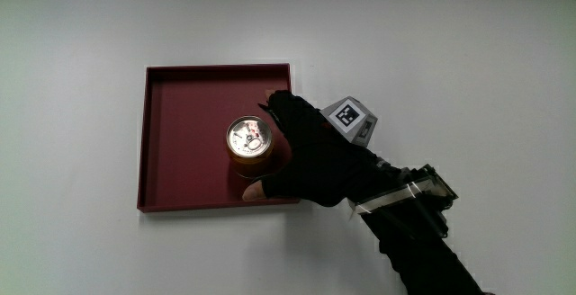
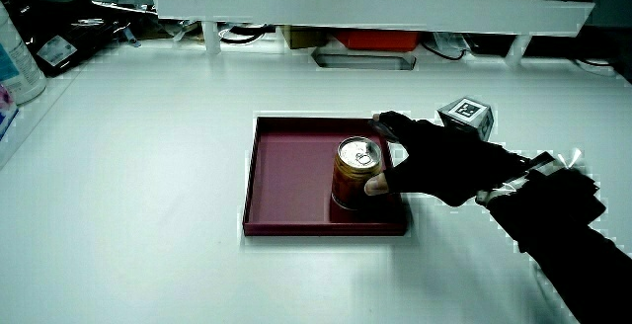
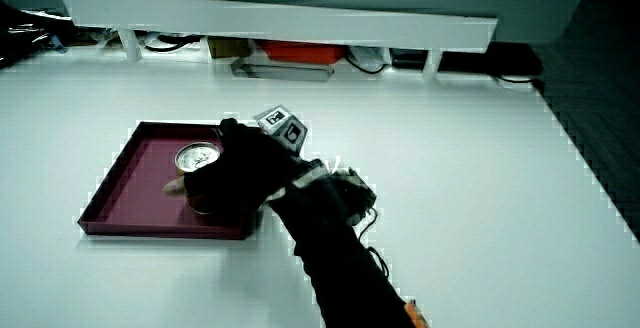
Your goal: Pick red bull from plate
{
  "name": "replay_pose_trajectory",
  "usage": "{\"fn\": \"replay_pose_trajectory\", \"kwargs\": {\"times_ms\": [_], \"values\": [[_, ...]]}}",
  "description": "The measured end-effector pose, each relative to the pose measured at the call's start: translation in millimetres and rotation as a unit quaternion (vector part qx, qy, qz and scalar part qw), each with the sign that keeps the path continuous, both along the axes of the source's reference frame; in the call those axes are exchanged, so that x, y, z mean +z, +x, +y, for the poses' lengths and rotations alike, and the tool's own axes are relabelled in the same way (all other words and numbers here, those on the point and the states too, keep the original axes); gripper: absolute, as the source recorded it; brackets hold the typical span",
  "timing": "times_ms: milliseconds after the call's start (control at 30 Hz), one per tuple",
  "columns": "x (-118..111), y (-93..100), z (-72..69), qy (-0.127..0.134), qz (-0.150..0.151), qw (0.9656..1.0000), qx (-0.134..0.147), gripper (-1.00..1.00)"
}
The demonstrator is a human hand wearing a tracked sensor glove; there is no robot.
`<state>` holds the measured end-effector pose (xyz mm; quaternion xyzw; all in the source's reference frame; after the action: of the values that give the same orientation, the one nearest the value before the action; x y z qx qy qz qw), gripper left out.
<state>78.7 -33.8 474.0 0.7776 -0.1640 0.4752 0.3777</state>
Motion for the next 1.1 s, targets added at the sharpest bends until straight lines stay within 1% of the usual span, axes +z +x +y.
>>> {"fn": "replay_pose_trajectory", "kwargs": {"times_ms": [33,67,100,133,200,233,267,300,333,367,400,467,567,600,633,667,700,733,767,800,833,867,900,933,967,1000,1033,1067,1100], "values": [[6.2,-1.1,-0.3,0.001,0.0,1.0,0.005,0.0],[8.6,-3.5,-0.2,-0.041,-0.015,0.999,-0.014,0.0],[10.3,-5.3,-0.2,-0.044,-0.008,0.9989,-0.013,0.0],[11.8,-7.0,-0.5,-0.041,-0.005,0.999,-0.015,0.0],[14.7,-9.8,-0.7,-0.044,-0.009,0.9989,-0.013,0.0],[15.8,-10.5,-1.0,-0.008,0.003,0.9999,0.011,0.0],[19.1,-11.7,-1.1,-0.037,-0.012,0.9992,-0.01,0.0],[19.2,-12.6,-1.3,-0.036,-0.012,0.9992,-0.011,0.0],[19.7,-13.2,-1.0,-0.043,-0.012,0.999,-0.009,0.0],[21.7,-13.0,-1.3,-0.006,0.008,0.9999,0.014,0.0],[24.6,-13.3,-1.4,-0.01,0.006,0.9999,0.01,0.0],[20.4,-14.4,-1.0,-0.013,0.003,0.9998,0.012,0.0],[25.1,-13.8,-0.7,-0.008,0.005,0.9998,0.016,0.0],[24.2,-14.0,-0.5,-0.038,-0.01,0.9992,-0.001,0.0],[27.8,-12.8,-0.3,-0.009,0.006,0.9996,0.024,0.0],[28.8,-12.4,-0.1,-0.005,0.005,0.9996,0.028,0.03],[25.2,-12.4,0.4,-0.003,-0.001,0.9995,0.031,0.07],[23.5,-11.9,1.0,0.007,-0.001,0.9991,0.041,0.1],[24.9,-11.4,1.4,-0.018,-0.024,0.9991,0.03,0.13],[27.2,-10.1,1.4,0.016,-0.005,0.9983,0.056,0.17],[23.9,-10.6,1.7,0.021,-0.009,0.998,0.059,0.2],[22.5,-10.9,1.7,0.024,-0.011,0.9977,0.062,0.23],[23.9,-11.2,1.9,0.022,-0.009,0.9978,0.062,0.27],[24.4,-11.4,2.0,0.001,-0.024,0.9986,0.047,0.3],[24.0,-11.6,2.3,0.0,-0.017,0.9986,0.051,0.33],[24.0,-12.1,2.9,0.031,-0.007,0.9968,0.073,0.37],[26.8,-12.3,2.9,0.01,-0.021,0.9983,0.054,0.4],[25.7,-11.9,4.0,0.009,-0.02,0.9978,0.062,0.43],[27.6,-11.4,4.2,0.021,-0.025,0.9971,0.068,0.47]]}}
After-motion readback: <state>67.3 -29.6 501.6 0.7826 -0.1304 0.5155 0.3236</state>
